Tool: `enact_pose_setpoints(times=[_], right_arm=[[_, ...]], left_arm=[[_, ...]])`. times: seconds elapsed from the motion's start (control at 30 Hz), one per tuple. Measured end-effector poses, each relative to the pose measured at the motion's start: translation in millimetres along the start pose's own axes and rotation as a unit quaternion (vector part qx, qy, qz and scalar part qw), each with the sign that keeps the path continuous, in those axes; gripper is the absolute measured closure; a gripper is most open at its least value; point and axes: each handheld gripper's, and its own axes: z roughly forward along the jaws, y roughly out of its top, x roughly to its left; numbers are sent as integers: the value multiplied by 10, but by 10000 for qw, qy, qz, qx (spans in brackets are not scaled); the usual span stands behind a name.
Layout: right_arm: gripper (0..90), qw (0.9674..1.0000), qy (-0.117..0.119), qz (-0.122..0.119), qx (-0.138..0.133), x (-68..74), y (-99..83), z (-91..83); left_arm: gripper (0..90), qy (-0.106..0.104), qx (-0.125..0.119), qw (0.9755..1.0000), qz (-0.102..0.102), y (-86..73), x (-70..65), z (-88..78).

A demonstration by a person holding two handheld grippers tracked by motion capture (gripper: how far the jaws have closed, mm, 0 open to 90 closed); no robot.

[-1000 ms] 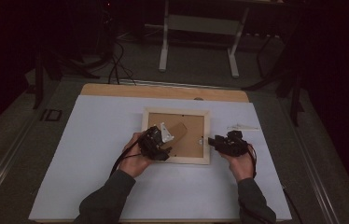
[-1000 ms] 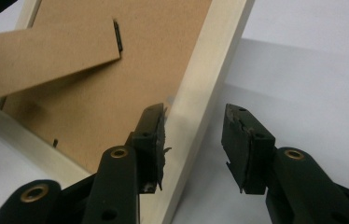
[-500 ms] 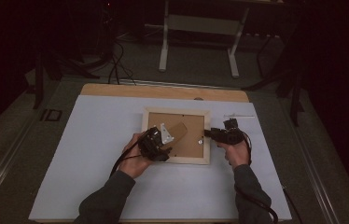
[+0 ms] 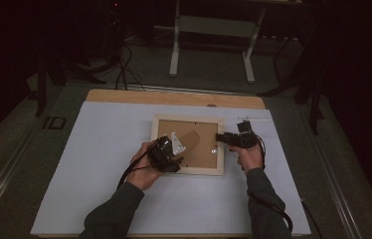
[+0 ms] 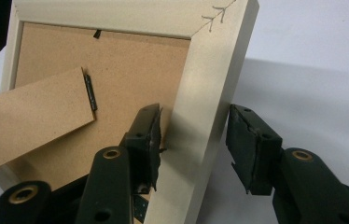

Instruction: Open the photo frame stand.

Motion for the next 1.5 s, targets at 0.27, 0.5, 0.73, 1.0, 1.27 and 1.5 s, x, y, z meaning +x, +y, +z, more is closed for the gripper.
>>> enact_pose_setpoints(times=[0.27, 0.5, 0.73, 1.0, 1.27, 1.5], right_arm=[[539, 9997, 202, 127, 111, -40, 12, 27], [579, 9988, 339, 327, 107, -82, 6, 4], [599, 9989, 327, 319, 123, -83, 13, -40], [600, 9990, 305, 323, 81, -72, 0, -54], [598, 9989, 301, 343, 54, -78, -22, -61], [598, 9992, 272, 287, 54, -60, -18, -76]], left_arm=[[366, 28, -13, 10000, 73, -8, -5, -8], [366, 33, -69, 9999, 72, -19, -11, -8], [366, -42, -109, 9999, 22, -28, 8, -10], [363, -301, -107, 9993, -209, -48, 77, 4], [320, -613, -14, 9969, -488, -71, 147, 51], [304, -1118, -116, 9883, -1030, -93, 261, 49]])
